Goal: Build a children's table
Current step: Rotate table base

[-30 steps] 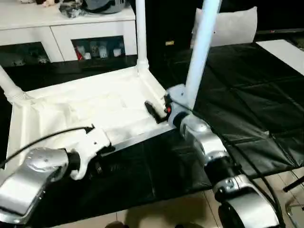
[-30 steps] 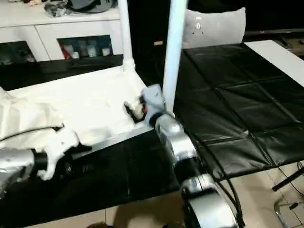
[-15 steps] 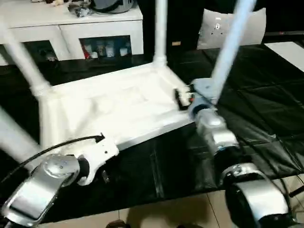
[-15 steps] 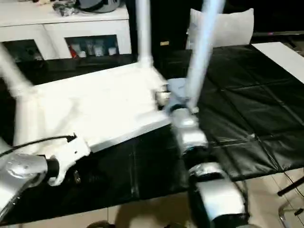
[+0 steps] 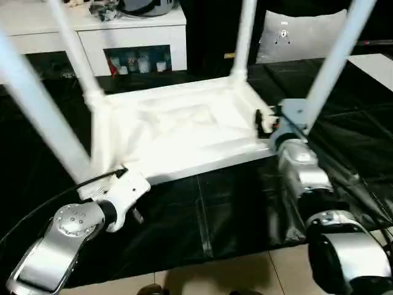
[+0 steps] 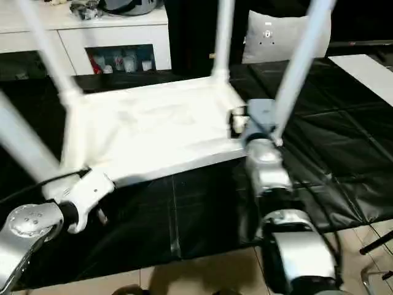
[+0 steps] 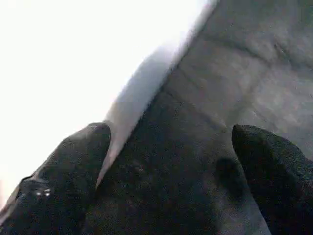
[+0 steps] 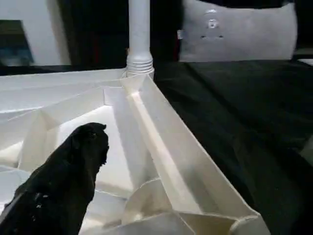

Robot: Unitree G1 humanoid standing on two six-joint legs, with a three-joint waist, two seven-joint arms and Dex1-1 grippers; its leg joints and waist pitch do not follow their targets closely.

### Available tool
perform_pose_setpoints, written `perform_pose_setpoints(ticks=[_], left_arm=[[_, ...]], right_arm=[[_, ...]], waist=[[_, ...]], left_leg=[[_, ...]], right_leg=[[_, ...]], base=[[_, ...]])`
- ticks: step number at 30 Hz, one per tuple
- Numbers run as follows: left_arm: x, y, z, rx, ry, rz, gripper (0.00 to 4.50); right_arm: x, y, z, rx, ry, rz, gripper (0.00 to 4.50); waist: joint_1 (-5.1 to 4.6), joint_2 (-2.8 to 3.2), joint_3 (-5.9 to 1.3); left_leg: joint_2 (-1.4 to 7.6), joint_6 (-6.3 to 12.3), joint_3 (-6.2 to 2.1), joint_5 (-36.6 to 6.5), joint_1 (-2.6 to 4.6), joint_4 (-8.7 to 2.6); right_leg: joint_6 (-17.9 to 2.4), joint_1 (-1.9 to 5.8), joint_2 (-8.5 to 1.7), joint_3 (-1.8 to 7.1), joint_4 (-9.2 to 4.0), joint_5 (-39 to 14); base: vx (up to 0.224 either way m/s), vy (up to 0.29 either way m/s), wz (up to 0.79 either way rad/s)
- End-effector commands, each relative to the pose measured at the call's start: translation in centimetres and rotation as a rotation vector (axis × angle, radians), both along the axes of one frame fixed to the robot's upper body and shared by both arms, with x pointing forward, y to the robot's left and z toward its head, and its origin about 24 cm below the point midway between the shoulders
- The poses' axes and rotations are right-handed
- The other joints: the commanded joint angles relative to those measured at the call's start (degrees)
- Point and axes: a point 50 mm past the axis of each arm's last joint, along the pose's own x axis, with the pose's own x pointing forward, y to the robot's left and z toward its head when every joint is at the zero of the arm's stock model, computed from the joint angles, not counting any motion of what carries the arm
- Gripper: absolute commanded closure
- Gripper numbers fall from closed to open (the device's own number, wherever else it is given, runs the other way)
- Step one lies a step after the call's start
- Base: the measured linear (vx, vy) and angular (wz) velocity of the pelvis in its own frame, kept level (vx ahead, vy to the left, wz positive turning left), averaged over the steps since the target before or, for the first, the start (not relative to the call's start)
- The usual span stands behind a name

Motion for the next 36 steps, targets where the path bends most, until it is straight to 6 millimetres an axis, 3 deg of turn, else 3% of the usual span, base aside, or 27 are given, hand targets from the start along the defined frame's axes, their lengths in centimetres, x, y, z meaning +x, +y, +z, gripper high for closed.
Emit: perform_pose_setpoints(ticks=[1, 3, 6, 12, 16, 17, 21, 23, 25, 26, 27, 28, 29, 31, 32, 34, 35, 36], left_arm=[[2.0, 0.5, -0.3, -0.004, -0.062, 0.091, 0.03], [3.1, -0.6, -0.6, -0.033, -0.115, 0.127, 0.03], [2.6, -0.8, -0.7, -0.04, -0.119, 0.154, 0.03], [1.5, -0.2, -1.0, -0.106, -0.179, 0.312, 0.03], [0.4, 0.3, -0.7, -0.168, -0.286, 0.386, 0.03], [0.0, 0.3, -0.4, -0.189, -0.314, 0.403, 0.03], [-1.5, 0.2, 0.3, -0.259, -0.421, 0.484, 0.03], [-2.0, 0.3, 0.3, -0.272, -0.44, 0.519, 0.03], [-3.4, 1.9, -2.1, -0.275, -0.412, 0.631, 0.03], [-3.8, 2.4, -2.8, -0.265, -0.405, 0.656, 0.03], [-4.1, 3.0, -3.6, -0.272, -0.4, 0.679, 0.03], [-4.4, 4.1, -4.5, -0.272, -0.396, 0.719, 0.03], [-4.9, 6.2, -6.0, -0.283, -0.382, 0.795, 0.03], [-5.1, 7.5, -6.9, -0.29, -0.37, 0.835, 0.03], [-5.3, 8.8, -7.6, -0.291, -0.357, 0.863, 0.03], [-5.7, 10.6, -8.6, -0.289, -0.336, 0.895, 0.03], [-5.9, 13.3, -9.4, -0.269, -0.296, 0.957, 0.03], [-5.9, 13.3, -9.4, -0.269, -0.296, 0.957, 0.03]], right_arm=[[-0.2, -1.0, 0.0, 0.001, -0.008, -0.032, 0.0], [-0.5, -1.0, -0.1, -0.017, -0.012, -0.01, 0.0], [-0.8, -0.8, -0.3, -0.031, -0.019, 0.012, 0.0], [-2.0, 1.1, -0.6, -0.039, -0.05, 0.159, 0.0], [-3.4, 2.2, -0.8, -0.027, -0.071, 0.273, 0.0], [-4.0, 2.6, -0.8, -0.012, -0.079, 0.318, 0.0], [-5.9, 3.8, -0.8, 0.024, -0.08, 0.457, 0.0], [-6.4, 4.0, -1.0, 0.027, -0.069, 0.482, 0.0], [-7.3, 4.1, -1.4, 0.033, -0.047, 0.508, 0.0], [-7.5, 4.1, -1.5, 0.037, -0.041, 0.512, 0.0], [-7.7, 4.1, -1.5, 0.036, -0.039, 0.514, 0.0], [-7.9, 4.1, -1.6, 0.035, -0.032, 0.52, 0.0], [-8.3, 4.0, -1.7, 0.033, -0.018, 0.53, 0.0], [-8.5, 3.9, -1.7, 0.03, -0.009, 0.534, 0.0], [-8.7, 3.9, -1.8, 0.028, -0.001, 0.536, 0.0], [-8.8, 3.8, -1.9, 0.023, 0.01, 0.535, 0.0], [-8.9, 3.8, -1.9, 0.024, 0.014, 0.534, 0.0], [-8.9, 3.8, -1.9, 0.024, 0.014, 0.534, 0.0]], waist=[[-0.71, 0.59, -4.23], [-0.9, 0.45, -4.19], [-0.96, 0.15, -4.48], [-1.49, -0.03, -4.58], [-1.61, -0.34, -4.22], [-1.69, -0.52, -4.01], [-1.72, -0.55, -3.58], [-1.81, -0.86, -3.35], [-1.84, -1.08, -3.15], [-2.05, -1.59, -3.11], [-2.04, -1.55, -3.09], [-2.18, -1.65, -3.27], [-2.29, -1.75, -3.18], [-2.72, -1.74, -3.24], [-3.15, -2.3, -3.32], [-3.27, -1.96, -3.51], [-3.21, -1.76, -3.61], [-2.99, -1.54, -3.61]], left_leg=[[0.92, -0.12, 0.57, -17.6, 1.5, -4.18], [1.07, 0.04, 0.13, -16.5, 0.1, -4.67], [1.46, 0.23, 0.04, -14.3, -0.03, -4.57], [1.64, 2.65, 0.31, -10.7, -0.26, -4.19], [1.73, 3.35, 0.27, -13.2, -0.35, -4.46], [1.9, 2.96, 0.18, -15.0, -0.36, -4.73], [2.06, 2.59, 0.01, -18.3, -0.16, -5.07], [1.97, 2.05, -0.11, -20.0, -0.23, -5.16], [1.65, 1.97, -0.04, -20.5, -0.14, -5.07], [1.45, 1.78, -0.1, -20.7, -0.38, -5.1], [1.35, 1.69, -0.19, -20.8, -0.38, -5.18], [1.32, 1.4, -0.2, -20.7, -0.12, -5.11], [0.84, 1.62, -0.33, -20.3, -0.4, -5.12], [0.97, 1.28, -0.46, -20.8, -0.13, -5.44], [0.7, 1.51, -0.77, -19.8, -0.9, -5.67], [0.74, 1.44, -1.13, -19.4, -0.8, -5.78], [1.02, 1.3, -1.24, -20.2, -0.17, -5.9], [0.95, 1.32, -1.05, -21.3, 0.79, -5.74]], right_leg=[[-10.0, 1.71, -1.71, 2.66, -4.74, -15.9], [-9.6, 2.95, -2.13, 2.52, -4.36, -16.3], [-9.5, 3.06, -2.56, 2.59, -4.01, -14.9], [-10.8, 3.02, -2.25, 2.64, -3.87, -10.0], [-9.9, 2.89, -2.39, 2.58, -4.5, -15.0], [-8.4, 2.74, -2.44, 2.58, -4.9, -18.7], [-6.2, 2.29, -2.3, 2.6, -5.55, -23.6], [-4.5, 2.14, -2.39, 2.56, -6.0, -27.7], [-2.7, 1.77, -2.4, 2.52, -6.76, -31.1], [-1.2, 1.83, -2.35, 2.39, -6.99, -33.1], [-0.3, 1.83, -2.35, 2.28, -7.14, -34.4], [0.8, 1.64, -2.37, 2.31, -7.42, -35.0], [1.7, 1.85, -2.28, 2.06, -7.87, -35.7], [2.5, 2.0, -2.33, 1.93, -7.9, -35.4], [3.2, 2.72, -2.33, 1.62, -8.07, -35.3], [3.3, 2.66, -2.48, 1.68, -7.9, -33.8], [2.6, 2.27, -2.55, 1.9, -8.0, -32.9], [2.0, 1.54, -2.34, 1.99, -8.19, -33.0]], base=[[0.0, 0.0, 0.0], [0.0, 0.0, 0.0], [0.0, 0.0, 0.0], [0.0, 0.0, 0.0], [0.0, 0.0, 0.0], [0.0, 0.0, 0.0], [0.0, 0.0, 0.0], [0.0, 0.0, 0.0], [0.0, 0.0, 0.0], [0.0, 0.0, 0.0], [0.0, 0.0, 0.0], [0.0, 0.0, 0.0], [0.0, 0.0, 0.0], [0.0, 0.0, 0.0], [0.0, 0.0, 0.0], [0.0, 0.0, 0.0], [0.0, 0.0, 0.0], [0.0, 0.0, 0.0]])
